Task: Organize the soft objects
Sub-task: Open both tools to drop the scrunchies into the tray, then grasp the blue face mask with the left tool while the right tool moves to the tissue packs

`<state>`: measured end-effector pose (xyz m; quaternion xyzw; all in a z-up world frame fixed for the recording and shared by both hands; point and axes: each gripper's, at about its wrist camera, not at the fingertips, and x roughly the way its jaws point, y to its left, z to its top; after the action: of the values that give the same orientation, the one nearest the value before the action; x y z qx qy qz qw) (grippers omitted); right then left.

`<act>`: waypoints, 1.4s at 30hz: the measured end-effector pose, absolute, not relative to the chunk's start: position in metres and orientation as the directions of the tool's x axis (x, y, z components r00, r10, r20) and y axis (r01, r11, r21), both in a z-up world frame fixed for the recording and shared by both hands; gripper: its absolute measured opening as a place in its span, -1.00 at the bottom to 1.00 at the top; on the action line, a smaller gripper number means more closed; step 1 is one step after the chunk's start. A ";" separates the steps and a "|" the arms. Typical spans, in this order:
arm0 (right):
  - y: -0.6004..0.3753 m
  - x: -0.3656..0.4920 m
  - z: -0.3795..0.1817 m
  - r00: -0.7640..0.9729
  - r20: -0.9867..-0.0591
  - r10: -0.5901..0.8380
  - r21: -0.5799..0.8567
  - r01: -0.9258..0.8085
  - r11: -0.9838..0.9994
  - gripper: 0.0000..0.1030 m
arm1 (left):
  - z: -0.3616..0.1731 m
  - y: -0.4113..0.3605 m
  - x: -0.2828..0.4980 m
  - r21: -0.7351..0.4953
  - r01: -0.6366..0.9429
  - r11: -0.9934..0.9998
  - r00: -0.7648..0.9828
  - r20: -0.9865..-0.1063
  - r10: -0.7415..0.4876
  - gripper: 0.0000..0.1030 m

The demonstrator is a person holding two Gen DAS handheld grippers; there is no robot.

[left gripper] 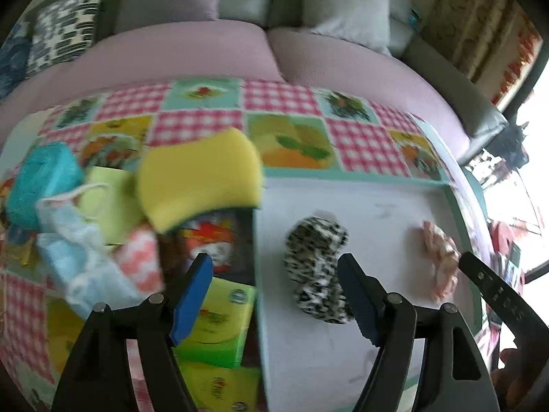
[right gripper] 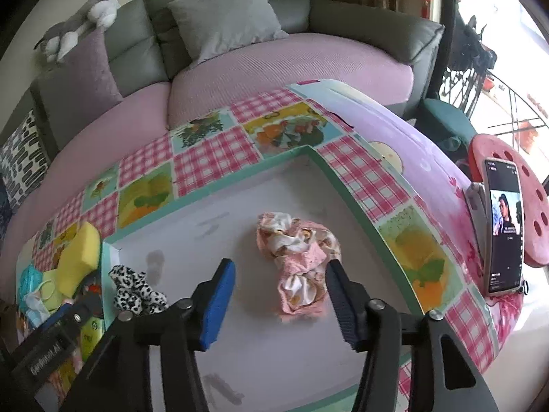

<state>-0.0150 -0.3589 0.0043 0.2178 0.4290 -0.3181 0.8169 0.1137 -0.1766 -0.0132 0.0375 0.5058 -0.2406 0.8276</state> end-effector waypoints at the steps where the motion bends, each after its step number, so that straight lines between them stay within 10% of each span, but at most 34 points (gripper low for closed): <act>1: -0.357 -0.014 0.004 0.429 -0.840 -0.331 0.079 0.702 0.708 0.31 | -0.012 -0.173 0.116 -0.164 0.417 0.894 0.390 -0.856 -0.339 0.50; 10: -0.344 -0.006 -0.001 0.426 -0.849 -0.312 0.063 0.669 0.741 1.00 | -0.012 -0.138 0.128 -0.038 0.271 0.962 0.478 -0.862 -0.168 0.87; 42: -0.221 0.055 0.006 0.574 -0.817 -0.050 0.220 0.391 0.894 1.00 | 0.030 0.008 0.134 -0.034 -0.010 0.999 0.612 -0.790 -0.021 0.89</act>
<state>0.0545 -0.2210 0.0060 0.1920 0.4437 -0.1272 0.8661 0.1339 0.0081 0.0302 -0.0174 0.4402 -0.0031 0.8977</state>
